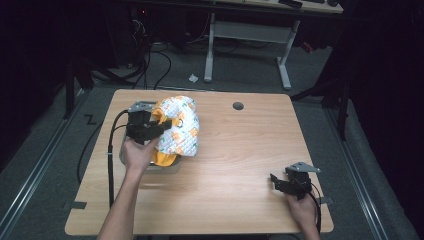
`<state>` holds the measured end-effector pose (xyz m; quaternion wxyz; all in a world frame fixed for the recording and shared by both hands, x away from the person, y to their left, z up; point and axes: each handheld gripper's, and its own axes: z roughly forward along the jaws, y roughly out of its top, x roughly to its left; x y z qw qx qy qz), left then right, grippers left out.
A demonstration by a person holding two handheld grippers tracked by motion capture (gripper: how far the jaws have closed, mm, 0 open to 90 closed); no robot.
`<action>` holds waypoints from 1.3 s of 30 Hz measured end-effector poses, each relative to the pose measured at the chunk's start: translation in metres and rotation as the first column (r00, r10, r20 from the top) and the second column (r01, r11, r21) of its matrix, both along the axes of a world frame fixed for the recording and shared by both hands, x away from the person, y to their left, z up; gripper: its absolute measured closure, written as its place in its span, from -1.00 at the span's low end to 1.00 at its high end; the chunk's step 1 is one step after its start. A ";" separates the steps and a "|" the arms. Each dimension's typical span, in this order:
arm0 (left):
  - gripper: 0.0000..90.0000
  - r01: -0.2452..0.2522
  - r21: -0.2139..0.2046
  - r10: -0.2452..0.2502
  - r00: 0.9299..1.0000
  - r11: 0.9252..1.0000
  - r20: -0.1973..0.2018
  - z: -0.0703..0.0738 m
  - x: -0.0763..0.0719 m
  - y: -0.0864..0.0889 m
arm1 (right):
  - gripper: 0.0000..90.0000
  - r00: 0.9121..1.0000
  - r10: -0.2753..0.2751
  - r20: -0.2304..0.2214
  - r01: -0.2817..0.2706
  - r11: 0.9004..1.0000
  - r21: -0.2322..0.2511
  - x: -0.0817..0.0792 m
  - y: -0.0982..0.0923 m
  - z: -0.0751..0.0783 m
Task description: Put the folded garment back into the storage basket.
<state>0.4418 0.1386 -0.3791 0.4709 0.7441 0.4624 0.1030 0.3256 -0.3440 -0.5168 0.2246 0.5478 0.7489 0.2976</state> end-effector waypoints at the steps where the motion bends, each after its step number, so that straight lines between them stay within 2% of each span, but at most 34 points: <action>1: 0.71 -0.001 0.002 0.001 1.000 1.000 0.001 0.000 0.000 0.002 | -0.31 1.000 0.000 0.000 0.000 1.000 0.000 0.000 0.000 0.000; 13: 0.71 -0.044 -0.020 0.043 0.999 0.999 -0.024 -0.007 0.005 0.025 | -0.31 1.000 -0.001 0.000 0.001 1.000 0.000 0.000 0.000 0.000; 27: 0.71 -0.074 -0.010 0.074 0.995 0.997 -0.062 -0.019 0.013 0.043 | -0.31 1.000 -0.001 0.000 0.001 1.000 0.000 0.000 0.000 0.000; 37: 0.70 -0.076 0.024 0.078 0.993 0.997 -0.093 -0.032 0.023 0.045 | -0.31 1.000 -0.002 0.000 0.002 1.000 0.000 0.000 0.000 0.000; 39: 0.70 -0.068 0.044 0.072 0.993 0.997 -0.093 -0.033 0.024 0.043 | -0.31 1.000 -0.002 0.000 0.002 1.000 0.000 0.000 0.000 0.000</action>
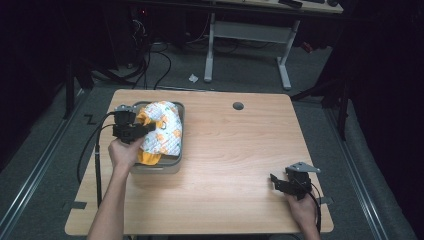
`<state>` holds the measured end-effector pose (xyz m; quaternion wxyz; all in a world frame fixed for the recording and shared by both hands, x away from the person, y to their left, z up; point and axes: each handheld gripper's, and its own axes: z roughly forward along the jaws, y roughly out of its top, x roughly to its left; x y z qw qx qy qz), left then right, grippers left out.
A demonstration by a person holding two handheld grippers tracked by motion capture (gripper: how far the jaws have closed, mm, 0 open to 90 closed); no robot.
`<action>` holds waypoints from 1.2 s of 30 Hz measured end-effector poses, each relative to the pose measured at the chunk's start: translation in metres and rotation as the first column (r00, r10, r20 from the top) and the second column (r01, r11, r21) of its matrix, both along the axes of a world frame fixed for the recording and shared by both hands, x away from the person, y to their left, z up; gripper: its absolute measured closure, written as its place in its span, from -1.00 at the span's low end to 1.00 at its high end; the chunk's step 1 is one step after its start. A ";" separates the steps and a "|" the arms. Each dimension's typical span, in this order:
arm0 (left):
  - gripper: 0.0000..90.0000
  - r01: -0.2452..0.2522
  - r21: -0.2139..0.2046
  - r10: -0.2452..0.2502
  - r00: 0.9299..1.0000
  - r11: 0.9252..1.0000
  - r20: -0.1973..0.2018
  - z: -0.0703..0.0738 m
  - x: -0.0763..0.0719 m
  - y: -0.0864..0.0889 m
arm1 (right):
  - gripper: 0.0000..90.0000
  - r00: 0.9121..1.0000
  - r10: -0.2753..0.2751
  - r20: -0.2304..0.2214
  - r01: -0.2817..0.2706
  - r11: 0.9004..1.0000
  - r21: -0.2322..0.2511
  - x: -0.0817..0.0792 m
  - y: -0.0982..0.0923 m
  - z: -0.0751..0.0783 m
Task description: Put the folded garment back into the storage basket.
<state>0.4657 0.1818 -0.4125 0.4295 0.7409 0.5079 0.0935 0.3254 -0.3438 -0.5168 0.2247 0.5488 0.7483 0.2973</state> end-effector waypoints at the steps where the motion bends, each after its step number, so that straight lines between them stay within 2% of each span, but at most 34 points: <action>1: 0.70 0.000 0.006 0.000 1.000 1.000 -0.001 -0.001 0.001 -0.001 | -0.31 1.000 0.000 0.000 0.000 1.000 0.000 0.000 0.000 0.000; 7: 0.70 -0.016 0.004 0.016 0.999 1.000 -0.031 -0.014 0.007 0.000 | -0.31 1.000 0.000 0.000 0.000 1.000 0.001 0.000 0.000 0.000; 8: 0.70 -0.018 0.007 0.019 0.999 1.000 -0.039 -0.016 0.008 0.000 | -0.31 1.000 0.000 0.000 0.000 1.000 0.001 0.000 0.000 0.000; 9: 0.70 -0.017 0.027 0.018 0.999 0.999 -0.049 -0.020 0.011 0.000 | -0.31 1.000 0.000 0.000 0.000 1.000 0.000 0.000 0.000 0.000; 14: 0.70 -0.017 0.036 0.019 0.998 0.999 -0.066 -0.026 0.015 -0.002 | -0.31 1.000 0.000 0.000 0.000 1.000 0.000 0.000 0.000 0.000; 18: 0.69 -0.011 0.061 0.017 0.995 0.998 -0.094 -0.032 0.021 -0.006 | -0.31 1.000 0.000 0.000 0.000 1.000 0.000 0.000 0.000 0.000; 19: 0.68 -0.013 0.088 0.022 0.994 0.996 -0.106 -0.036 0.023 -0.008 | -0.31 1.000 0.000 0.000 0.000 1.000 0.000 0.000 0.000 0.000; 20: 0.67 -0.013 0.088 0.022 0.994 0.996 -0.106 -0.036 0.023 -0.008 | -0.31 1.000 0.000 0.000 0.000 1.000 0.000 0.000 0.000 0.000; 21: 0.65 -0.017 0.106 0.030 0.992 0.994 -0.126 -0.038 0.027 -0.009 | -0.31 1.000 0.000 -0.001 0.000 1.000 0.000 0.000 0.000 0.000; 22: 0.63 -0.017 0.106 0.030 0.992 0.994 -0.126 -0.038 0.027 -0.009 | -0.31 1.000 0.000 -0.001 0.000 1.000 0.000 0.000 0.000 0.000; 23: 0.58 -0.020 0.112 0.036 0.989 0.994 -0.143 -0.039 0.029 -0.010 | -0.31 1.000 0.000 -0.001 0.000 1.000 0.000 0.000 0.000 0.000; 25: 0.52 -0.030 0.140 0.053 0.985 0.990 -0.161 -0.042 0.032 -0.012 | -0.31 1.000 0.001 0.000 -0.001 1.000 0.000 0.000 0.000 0.000; 28: 0.29 -0.065 0.183 0.093 0.985 0.981 -0.145 -0.042 0.032 -0.013 | -0.31 1.000 0.000 -0.001 0.000 1.000 0.000 -0.001 0.000 0.000; 29: 0.07 -0.094 0.223 0.124 0.984 0.970 -0.127 -0.041 0.031 -0.014 | -0.31 1.000 0.000 -0.001 0.000 1.000 -0.001 -0.001 0.000 0.000; 30: 0.01 -0.094 0.223 0.124 0.984 0.970 -0.127 -0.041 0.031 -0.014 | -0.31 1.000 0.000 -0.001 0.000 1.000 -0.001 -0.001 0.000 0.000; 31: -0.06 -0.101 0.238 0.132 0.984 0.966 -0.117 -0.041 0.030 -0.014 | -0.31 1.000 0.001 -0.001 -0.001 1.000 0.000 -0.001 0.000 0.000; 32: -0.06 -0.111 0.252 0.141 0.984 0.961 -0.105 -0.040 0.029 -0.013 | -0.31 1.000 0.001 -0.001 -0.001 1.000 0.000 -0.001 0.000 0.000; 33: -0.14 -0.118 0.261 0.147 0.985 0.958 -0.093 -0.039 0.028 -0.013 | -0.31 1.000 0.001 -0.001 -0.001 1.000 0.000 -0.001 0.000 0.000; 36: -0.16 -0.133 0.261 0.149 0.988 0.956 -0.042 -0.031 0.023 -0.014 | -0.31 1.000 0.000 -0.001 0.000 1.000 0.000 -0.001 0.000 0.000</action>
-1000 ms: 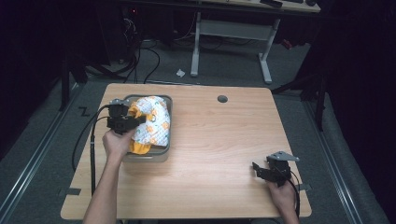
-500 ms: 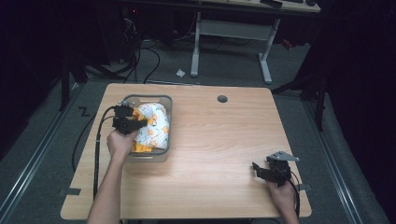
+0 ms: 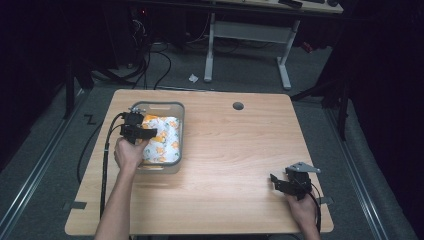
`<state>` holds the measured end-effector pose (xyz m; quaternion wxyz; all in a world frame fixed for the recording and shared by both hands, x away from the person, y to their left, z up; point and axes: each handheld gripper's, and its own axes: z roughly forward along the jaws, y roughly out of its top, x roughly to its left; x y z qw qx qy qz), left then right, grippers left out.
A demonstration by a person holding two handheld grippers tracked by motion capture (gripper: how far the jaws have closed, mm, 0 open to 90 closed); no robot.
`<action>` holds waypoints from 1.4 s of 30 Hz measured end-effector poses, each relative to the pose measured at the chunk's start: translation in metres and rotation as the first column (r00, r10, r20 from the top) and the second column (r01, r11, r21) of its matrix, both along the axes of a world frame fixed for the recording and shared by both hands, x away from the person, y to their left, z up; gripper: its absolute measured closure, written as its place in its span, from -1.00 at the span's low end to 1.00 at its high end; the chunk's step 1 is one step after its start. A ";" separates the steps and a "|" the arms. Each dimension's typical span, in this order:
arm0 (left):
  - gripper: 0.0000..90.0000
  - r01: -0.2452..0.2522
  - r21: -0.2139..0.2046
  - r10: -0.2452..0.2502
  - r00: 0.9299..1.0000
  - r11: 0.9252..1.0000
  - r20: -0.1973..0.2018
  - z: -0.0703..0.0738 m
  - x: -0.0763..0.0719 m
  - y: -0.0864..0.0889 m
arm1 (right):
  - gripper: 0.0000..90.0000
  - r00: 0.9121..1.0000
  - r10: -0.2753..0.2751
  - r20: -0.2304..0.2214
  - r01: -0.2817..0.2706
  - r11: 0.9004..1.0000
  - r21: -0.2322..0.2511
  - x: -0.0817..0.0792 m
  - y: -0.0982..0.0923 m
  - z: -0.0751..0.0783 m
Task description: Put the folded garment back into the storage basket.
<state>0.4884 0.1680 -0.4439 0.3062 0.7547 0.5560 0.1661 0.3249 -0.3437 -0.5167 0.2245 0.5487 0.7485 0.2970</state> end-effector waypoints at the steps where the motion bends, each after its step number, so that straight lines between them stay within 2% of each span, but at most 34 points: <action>1: -0.17 0.006 -0.011 -0.006 1.000 1.000 0.018 0.004 -0.003 -0.001 | -0.31 1.000 0.000 0.000 0.000 1.000 0.000 0.000 0.000 0.000; 4: -0.19 0.023 -0.039 -0.021 0.998 0.999 0.061 0.013 -0.011 -0.004 | -0.31 1.000 0.000 0.000 0.000 1.000 0.000 0.000 0.000 0.000; 8: -0.21 0.045 -0.061 -0.039 0.995 0.997 0.094 0.019 -0.018 -0.010 | -0.31 1.000 0.000 0.000 0.000 1.000 0.000 0.000 0.000 0.000; 13: -0.23 0.060 -0.094 -0.050 0.993 0.994 0.103 0.022 -0.027 -0.016 | -0.31 1.000 0.000 0.000 0.000 1.000 0.000 0.000 0.000 0.000; 22: -0.24 0.085 -0.122 -0.066 0.986 0.989 0.151 0.029 -0.042 -0.022 | -0.31 1.000 0.001 0.001 -0.001 1.000 -0.001 0.000 0.000 0.000; 29: -0.25 0.121 -0.157 -0.091 0.978 0.980 0.189 0.036 -0.055 -0.028 | -0.31 1.000 0.001 0.000 -0.001 1.000 0.000 0.000 0.000 0.000; 42: -0.27 0.168 -0.180 -0.126 0.967 0.969 0.220 0.044 -0.073 -0.036 | -0.31 1.000 0.001 0.000 -0.001 1.000 0.000 0.000 0.000 0.000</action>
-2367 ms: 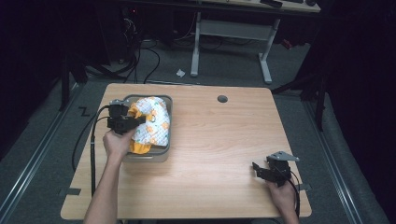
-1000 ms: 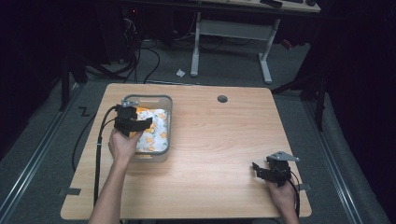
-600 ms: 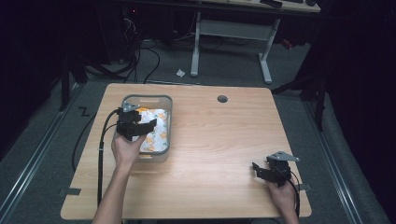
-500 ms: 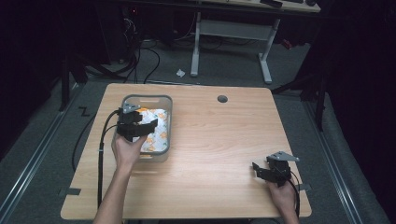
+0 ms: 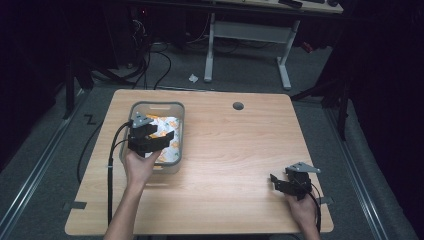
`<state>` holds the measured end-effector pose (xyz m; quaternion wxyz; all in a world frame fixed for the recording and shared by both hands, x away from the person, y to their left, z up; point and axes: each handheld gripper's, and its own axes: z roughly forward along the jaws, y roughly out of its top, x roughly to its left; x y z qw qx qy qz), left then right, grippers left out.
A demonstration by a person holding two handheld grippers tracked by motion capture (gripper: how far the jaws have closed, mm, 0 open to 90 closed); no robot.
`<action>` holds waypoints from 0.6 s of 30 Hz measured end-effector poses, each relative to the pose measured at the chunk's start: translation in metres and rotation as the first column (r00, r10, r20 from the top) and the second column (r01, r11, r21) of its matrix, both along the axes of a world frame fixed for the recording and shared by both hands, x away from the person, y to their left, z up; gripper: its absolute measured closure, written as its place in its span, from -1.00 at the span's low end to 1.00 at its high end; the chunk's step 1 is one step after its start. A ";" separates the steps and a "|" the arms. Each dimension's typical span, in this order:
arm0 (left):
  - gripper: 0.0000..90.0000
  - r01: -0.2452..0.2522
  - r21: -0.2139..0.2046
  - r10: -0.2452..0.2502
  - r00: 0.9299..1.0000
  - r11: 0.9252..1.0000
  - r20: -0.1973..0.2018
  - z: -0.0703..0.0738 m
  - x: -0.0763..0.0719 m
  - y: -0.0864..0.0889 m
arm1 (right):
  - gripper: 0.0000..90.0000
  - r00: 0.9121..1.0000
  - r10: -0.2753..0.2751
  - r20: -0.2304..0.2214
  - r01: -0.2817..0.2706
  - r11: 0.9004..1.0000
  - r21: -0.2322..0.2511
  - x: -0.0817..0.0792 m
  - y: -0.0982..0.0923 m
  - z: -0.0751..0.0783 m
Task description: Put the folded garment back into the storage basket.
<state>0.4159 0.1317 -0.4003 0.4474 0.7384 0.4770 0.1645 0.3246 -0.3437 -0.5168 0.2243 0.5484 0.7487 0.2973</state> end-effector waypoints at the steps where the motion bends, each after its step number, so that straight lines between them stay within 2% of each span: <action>1: -0.27 0.006 -0.002 -0.006 1.000 1.000 0.001 0.001 -0.002 -0.001 | -0.31 1.000 0.000 0.000 0.000 1.000 0.000 0.000 0.000 0.000; 5: -0.27 0.015 -0.015 -0.014 1.000 1.000 0.016 0.004 -0.006 -0.005 | -0.31 1.000 0.000 0.000 0.000 1.000 0.000 0.000 0.000 0.000; 18: -0.28 0.058 -0.042 -0.057 0.998 0.997 0.028 0.004 -0.019 -0.017 | -0.31 1.000 0.001 0.000 -0.001 1.000 -0.001 0.000 0.000 0.000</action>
